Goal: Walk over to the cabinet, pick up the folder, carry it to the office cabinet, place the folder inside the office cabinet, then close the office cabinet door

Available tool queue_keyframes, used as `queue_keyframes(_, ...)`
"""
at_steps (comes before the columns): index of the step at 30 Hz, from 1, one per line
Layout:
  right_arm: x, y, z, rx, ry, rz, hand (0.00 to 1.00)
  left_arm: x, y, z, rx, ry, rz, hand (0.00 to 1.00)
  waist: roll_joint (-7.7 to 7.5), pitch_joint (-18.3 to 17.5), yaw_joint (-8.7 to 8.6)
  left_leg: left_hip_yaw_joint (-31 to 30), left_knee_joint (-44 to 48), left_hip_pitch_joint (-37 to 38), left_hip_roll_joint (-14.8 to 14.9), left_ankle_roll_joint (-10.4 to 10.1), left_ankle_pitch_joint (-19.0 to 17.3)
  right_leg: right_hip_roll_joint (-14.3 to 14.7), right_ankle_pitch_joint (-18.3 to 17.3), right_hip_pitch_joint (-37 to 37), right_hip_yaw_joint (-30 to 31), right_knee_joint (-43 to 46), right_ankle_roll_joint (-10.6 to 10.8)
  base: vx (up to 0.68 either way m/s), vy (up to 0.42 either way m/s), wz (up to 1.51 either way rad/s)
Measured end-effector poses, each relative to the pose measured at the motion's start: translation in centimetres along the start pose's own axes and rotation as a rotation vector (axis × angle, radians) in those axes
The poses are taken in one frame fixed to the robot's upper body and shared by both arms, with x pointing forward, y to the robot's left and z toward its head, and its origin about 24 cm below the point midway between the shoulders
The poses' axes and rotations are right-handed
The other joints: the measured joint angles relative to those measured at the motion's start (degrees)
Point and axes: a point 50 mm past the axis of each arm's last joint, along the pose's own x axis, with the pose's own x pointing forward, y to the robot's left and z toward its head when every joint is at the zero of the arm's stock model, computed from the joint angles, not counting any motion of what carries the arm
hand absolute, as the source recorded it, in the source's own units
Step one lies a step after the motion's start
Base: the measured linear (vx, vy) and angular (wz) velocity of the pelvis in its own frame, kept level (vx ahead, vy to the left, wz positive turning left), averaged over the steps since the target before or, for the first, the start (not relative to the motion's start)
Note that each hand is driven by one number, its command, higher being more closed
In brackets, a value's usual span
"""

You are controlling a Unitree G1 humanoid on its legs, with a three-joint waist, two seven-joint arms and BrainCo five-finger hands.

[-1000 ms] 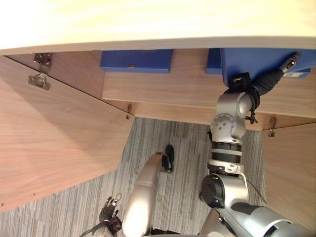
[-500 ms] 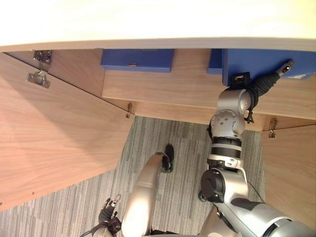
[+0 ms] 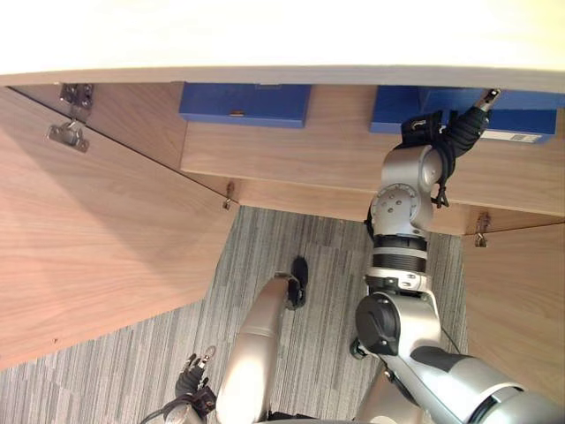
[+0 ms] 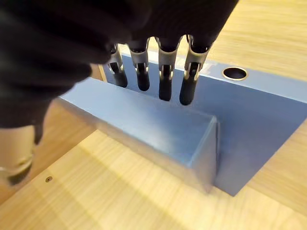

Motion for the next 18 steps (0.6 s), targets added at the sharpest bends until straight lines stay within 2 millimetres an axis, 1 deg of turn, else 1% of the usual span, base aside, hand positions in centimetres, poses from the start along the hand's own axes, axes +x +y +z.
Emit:
queue_keyframes(9, -0.1, -0.2, -0.2, -0.006, 0.004, -0.004, 0.00, 0.2, -0.2, 0.3, 0.006, -0.004, 0.001, 0.00, -0.09, 0.1, -0.26, 0.2, -1.6, 0.8, 0.2, -0.2, 0.7, 0.4, 0.5, 0.2, 0.0, -1.2, -0.2, 0.00, -0.027, -0.02)
queue_keyframes(11, -0.2, -0.2, -0.3, -0.034, -0.007, 0.006, 0.00, 0.2, -0.2, 0.3, 0.007, -0.003, 0.002, 0.00, -0.11, 0.1, -0.46, 0.3, -1.7, 1.0, 0.4, -0.2, 0.7, 0.7, 0.6, 0.4, 0.0, -1.5, -0.2, 0.00, -0.036, -0.06)
queue_keyframes(13, -0.7, -0.5, -1.3, -0.209, -0.037, 0.062, 0.00, 0.2, -0.1, 0.4, 0.008, -0.006, 0.005, 0.00, -0.37, 0.2, -0.87, 0.5, -2.4, 1.9, 0.9, -0.3, 0.8, 1.3, 1.1, 1.2, 0.0, -2.4, -0.1, 0.00, -0.036, -0.11)
queue_keyframes(14, -0.9, -0.6, -1.6, -0.265, -0.041, 0.085, 0.00, 0.3, 0.0, 0.4, 0.008, -0.007, 0.005, 0.00, -0.43, 0.3, -1.08, 0.5, -2.7, 2.2, 1.0, -0.3, 0.9, 1.4, 1.2, 1.4, 0.1, -2.7, -0.2, -0.01, -0.037, -0.13)
queue_keyframes(16, -1.5, -0.6, -2.9, -0.489, -0.061, 0.193, 0.00, 0.3, 0.0, 0.5, 0.008, -0.013, 0.007, 0.00, -0.65, 0.3, -1.50, 0.7, -3.6, 2.8, 1.3, -0.5, 1.0, 2.0, 1.7, 1.6, 0.3, -3.6, -0.2, -0.02, -0.040, -0.13)
queue_keyframes(17, -1.7, -0.5, -3.3, -0.538, -0.063, 0.225, 0.00, 0.3, 0.1, 0.5, 0.006, -0.014, 0.008, 0.00, -0.69, 0.3, -1.63, 0.7, -3.7, 2.8, 1.5, -0.6, 1.0, 2.2, 1.8, 1.6, 0.3, -3.9, -0.3, -0.02, -0.037, -0.14)
queue_keyframes(18, -2.1, -0.4, -4.1, -0.641, -0.062, 0.289, 0.00, 0.3, 0.1, 0.5, 0.000, -0.016, 0.012, 0.00, -0.86, 0.4, -1.84, 0.9, -3.7, 2.8, 2.0, -0.6, 1.0, 2.6, 2.0, 1.6, 0.3, -4.2, -0.3, -0.01, -0.036, -0.12)
